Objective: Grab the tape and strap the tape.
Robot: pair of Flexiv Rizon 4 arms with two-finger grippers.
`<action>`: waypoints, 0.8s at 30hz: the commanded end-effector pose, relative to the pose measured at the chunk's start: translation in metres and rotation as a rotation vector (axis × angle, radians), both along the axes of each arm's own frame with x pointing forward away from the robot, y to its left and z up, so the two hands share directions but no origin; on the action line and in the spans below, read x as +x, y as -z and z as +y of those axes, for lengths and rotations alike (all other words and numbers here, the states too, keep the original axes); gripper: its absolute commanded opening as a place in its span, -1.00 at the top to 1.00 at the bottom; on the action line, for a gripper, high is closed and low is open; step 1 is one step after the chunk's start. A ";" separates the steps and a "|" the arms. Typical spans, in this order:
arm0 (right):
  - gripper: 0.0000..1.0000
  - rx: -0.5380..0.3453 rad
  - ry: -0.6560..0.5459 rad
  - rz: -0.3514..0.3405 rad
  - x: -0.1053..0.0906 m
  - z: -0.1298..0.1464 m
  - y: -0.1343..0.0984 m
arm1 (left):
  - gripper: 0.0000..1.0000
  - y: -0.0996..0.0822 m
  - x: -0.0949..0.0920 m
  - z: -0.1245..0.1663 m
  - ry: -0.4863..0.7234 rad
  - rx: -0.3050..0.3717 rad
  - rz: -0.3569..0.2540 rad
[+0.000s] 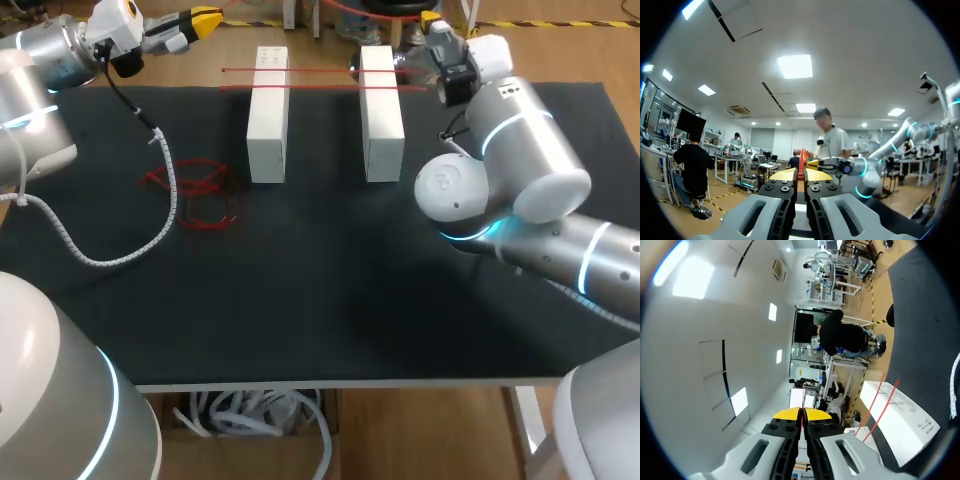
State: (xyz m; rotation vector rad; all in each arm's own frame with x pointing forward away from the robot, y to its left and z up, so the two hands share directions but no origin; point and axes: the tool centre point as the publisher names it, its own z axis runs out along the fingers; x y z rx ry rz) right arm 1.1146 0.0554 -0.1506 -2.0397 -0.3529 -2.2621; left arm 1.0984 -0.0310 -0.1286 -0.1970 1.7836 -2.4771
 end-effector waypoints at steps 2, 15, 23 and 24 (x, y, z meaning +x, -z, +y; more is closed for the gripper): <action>1.00 -0.022 -0.009 -0.029 0.000 0.001 -0.004 | 1.00 0.000 0.000 0.000 -0.001 -0.001 -0.002; 1.00 -0.022 -0.009 -0.029 0.000 0.001 -0.004 | 1.00 0.000 0.000 0.000 -0.001 -0.001 -0.002; 1.00 -0.022 -0.009 -0.029 0.000 0.001 -0.004 | 1.00 -0.001 0.000 0.002 -0.013 -0.002 -0.004; 1.00 -0.022 -0.009 -0.029 0.000 0.001 -0.004 | 1.00 -0.003 0.000 0.004 -0.025 0.004 -0.005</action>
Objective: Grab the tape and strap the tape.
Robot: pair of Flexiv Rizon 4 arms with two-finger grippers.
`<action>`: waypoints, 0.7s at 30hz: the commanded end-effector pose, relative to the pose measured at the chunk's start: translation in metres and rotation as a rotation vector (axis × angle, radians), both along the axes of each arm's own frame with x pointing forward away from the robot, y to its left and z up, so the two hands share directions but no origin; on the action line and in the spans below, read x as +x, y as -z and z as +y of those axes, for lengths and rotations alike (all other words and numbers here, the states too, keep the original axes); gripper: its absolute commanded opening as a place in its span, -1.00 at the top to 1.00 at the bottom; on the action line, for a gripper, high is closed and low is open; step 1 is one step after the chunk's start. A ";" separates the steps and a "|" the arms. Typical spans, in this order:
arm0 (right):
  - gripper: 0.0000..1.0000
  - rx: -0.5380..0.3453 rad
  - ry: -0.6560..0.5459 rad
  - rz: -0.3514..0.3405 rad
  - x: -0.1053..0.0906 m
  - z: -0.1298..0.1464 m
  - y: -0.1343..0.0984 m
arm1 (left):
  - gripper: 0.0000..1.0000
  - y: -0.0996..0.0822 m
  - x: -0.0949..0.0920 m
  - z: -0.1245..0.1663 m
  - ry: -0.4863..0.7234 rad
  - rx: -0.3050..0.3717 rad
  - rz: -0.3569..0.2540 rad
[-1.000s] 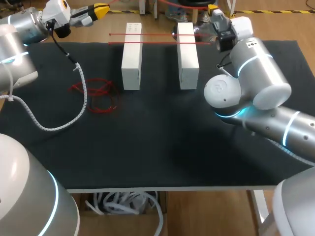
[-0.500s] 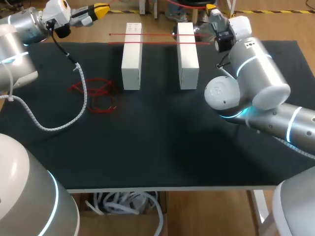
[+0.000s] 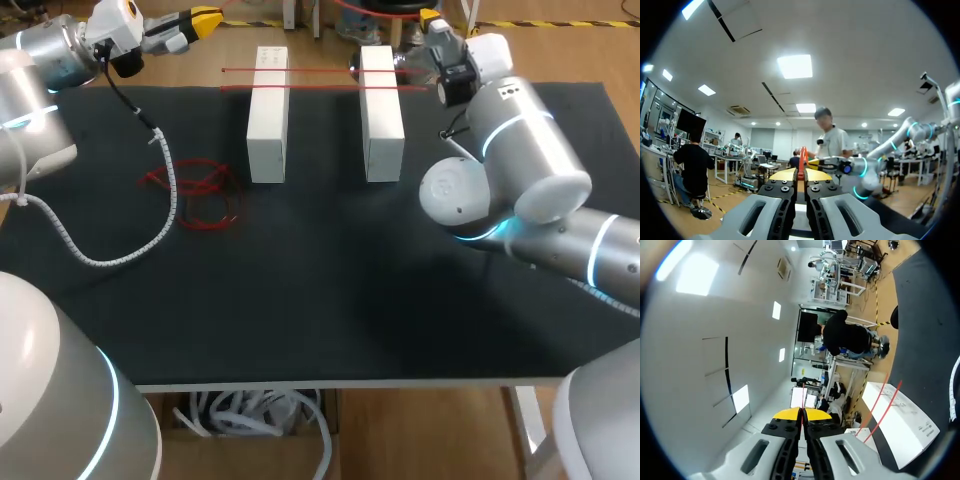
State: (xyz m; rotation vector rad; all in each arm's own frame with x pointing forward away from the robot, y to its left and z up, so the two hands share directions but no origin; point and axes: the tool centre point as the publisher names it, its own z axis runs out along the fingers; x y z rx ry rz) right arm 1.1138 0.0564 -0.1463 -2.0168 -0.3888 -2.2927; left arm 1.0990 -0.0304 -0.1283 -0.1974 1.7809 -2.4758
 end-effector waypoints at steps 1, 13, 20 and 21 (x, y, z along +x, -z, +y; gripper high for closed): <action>1.00 0.000 -0.001 -0.003 0.001 0.000 0.001 | 1.00 -0.005 0.000 0.005 -0.038 0.018 -0.005; 1.00 0.000 -0.001 -0.003 0.001 0.000 0.001 | 1.00 -0.040 -0.001 0.007 -0.092 0.270 -0.023; 1.00 0.000 -0.001 -0.003 0.001 0.000 0.001 | 1.00 -0.056 -0.003 -0.008 -0.073 0.480 -0.059; 1.00 0.000 -0.001 -0.003 0.001 0.000 0.001 | 1.00 -0.057 -0.003 -0.009 -0.070 0.503 -0.057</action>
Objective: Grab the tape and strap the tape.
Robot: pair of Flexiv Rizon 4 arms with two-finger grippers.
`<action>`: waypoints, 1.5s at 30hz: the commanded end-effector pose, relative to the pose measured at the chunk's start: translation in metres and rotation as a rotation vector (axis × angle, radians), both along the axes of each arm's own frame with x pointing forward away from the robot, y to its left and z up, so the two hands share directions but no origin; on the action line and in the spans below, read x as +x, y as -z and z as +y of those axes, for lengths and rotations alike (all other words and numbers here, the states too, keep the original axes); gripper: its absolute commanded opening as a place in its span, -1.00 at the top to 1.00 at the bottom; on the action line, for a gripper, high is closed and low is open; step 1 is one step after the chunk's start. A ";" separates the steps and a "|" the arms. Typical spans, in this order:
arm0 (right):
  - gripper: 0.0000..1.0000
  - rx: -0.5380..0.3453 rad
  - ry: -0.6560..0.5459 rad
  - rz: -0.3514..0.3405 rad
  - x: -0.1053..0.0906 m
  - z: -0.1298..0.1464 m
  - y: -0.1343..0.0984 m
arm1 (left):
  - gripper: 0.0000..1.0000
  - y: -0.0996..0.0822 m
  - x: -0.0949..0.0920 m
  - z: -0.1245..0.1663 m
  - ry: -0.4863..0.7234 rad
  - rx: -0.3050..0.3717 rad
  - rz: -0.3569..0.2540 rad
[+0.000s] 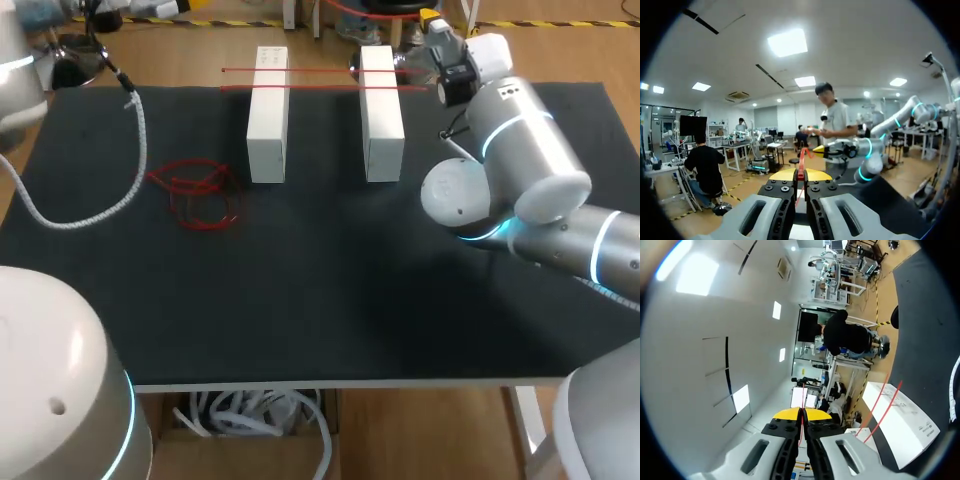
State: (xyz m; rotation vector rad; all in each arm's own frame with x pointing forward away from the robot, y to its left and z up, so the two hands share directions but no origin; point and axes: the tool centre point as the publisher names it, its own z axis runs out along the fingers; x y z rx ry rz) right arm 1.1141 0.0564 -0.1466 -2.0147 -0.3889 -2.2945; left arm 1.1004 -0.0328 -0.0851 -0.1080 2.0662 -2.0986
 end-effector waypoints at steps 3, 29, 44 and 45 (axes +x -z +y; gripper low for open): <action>1.00 0.000 -0.001 -0.001 0.001 0.000 0.000 | 1.00 -0.017 -0.005 -0.013 -0.038 0.318 0.006; 1.00 0.000 -0.001 -0.001 0.001 0.000 0.000 | 1.00 -0.022 -0.006 -0.044 0.114 0.991 -0.016; 1.00 0.000 -0.001 -0.001 0.001 0.000 0.000 | 1.00 -0.021 -0.008 -0.057 0.139 1.191 0.013; 1.00 0.000 -0.001 -0.001 0.001 0.000 0.000 | 1.00 -0.021 -0.008 -0.057 0.138 1.211 0.013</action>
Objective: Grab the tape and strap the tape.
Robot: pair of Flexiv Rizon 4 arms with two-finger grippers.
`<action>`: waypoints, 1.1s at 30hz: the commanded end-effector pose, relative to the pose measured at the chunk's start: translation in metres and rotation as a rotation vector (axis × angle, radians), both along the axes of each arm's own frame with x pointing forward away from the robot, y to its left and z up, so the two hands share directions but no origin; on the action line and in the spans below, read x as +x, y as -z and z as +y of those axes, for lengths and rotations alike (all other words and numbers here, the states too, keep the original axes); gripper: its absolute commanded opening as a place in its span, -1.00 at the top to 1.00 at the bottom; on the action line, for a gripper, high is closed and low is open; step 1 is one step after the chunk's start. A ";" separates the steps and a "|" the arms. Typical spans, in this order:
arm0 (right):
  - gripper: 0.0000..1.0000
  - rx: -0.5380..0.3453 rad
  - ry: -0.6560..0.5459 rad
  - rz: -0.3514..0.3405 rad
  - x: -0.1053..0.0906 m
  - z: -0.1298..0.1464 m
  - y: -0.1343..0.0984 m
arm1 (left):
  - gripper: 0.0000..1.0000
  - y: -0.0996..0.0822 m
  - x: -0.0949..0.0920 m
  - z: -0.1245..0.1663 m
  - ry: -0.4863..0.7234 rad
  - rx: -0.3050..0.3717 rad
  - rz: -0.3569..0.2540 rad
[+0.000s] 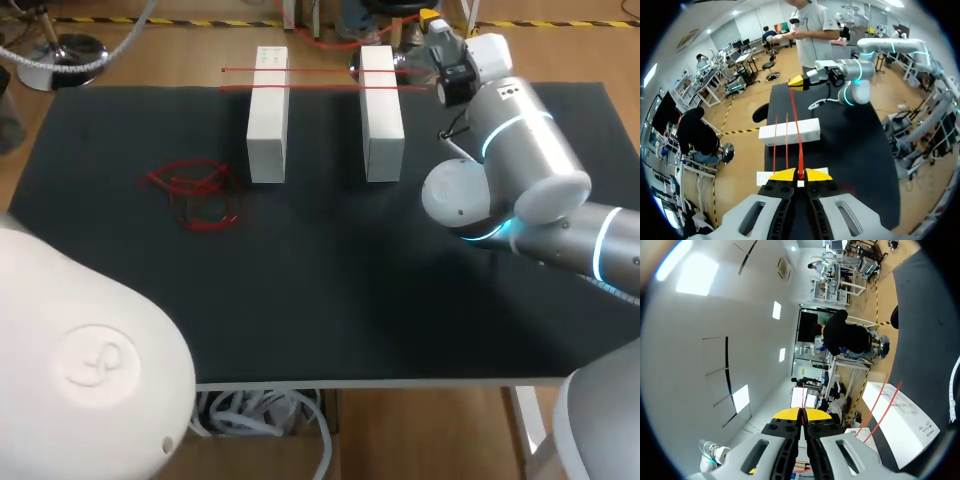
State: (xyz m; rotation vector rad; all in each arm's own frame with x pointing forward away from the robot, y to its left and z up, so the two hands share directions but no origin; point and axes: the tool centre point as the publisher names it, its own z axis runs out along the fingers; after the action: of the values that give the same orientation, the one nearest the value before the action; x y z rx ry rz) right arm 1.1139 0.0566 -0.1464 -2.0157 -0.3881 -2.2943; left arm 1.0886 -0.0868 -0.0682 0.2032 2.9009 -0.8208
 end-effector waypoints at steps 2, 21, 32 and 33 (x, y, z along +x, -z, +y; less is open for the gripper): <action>1.00 0.000 -0.001 -0.002 0.001 0.000 0.001 | 1.00 -0.003 0.004 -0.004 -0.027 0.254 0.009; 1.00 0.000 -0.001 -0.002 0.001 0.000 0.001 | 1.00 0.003 0.004 -0.007 0.010 0.306 0.048; 1.00 0.000 -0.001 -0.002 0.001 0.000 0.001 | 1.00 -0.001 0.003 -0.011 0.009 0.296 0.055; 1.00 0.000 -0.001 -0.002 0.001 0.000 0.001 | 1.00 -0.001 0.003 -0.011 0.009 0.297 0.056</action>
State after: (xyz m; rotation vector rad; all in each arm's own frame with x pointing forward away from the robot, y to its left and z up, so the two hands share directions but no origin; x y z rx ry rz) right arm 1.1140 0.0567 -0.1465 -2.0157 -0.3875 -2.2946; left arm 1.0911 -0.0972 -0.0684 0.2248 3.0609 -0.4052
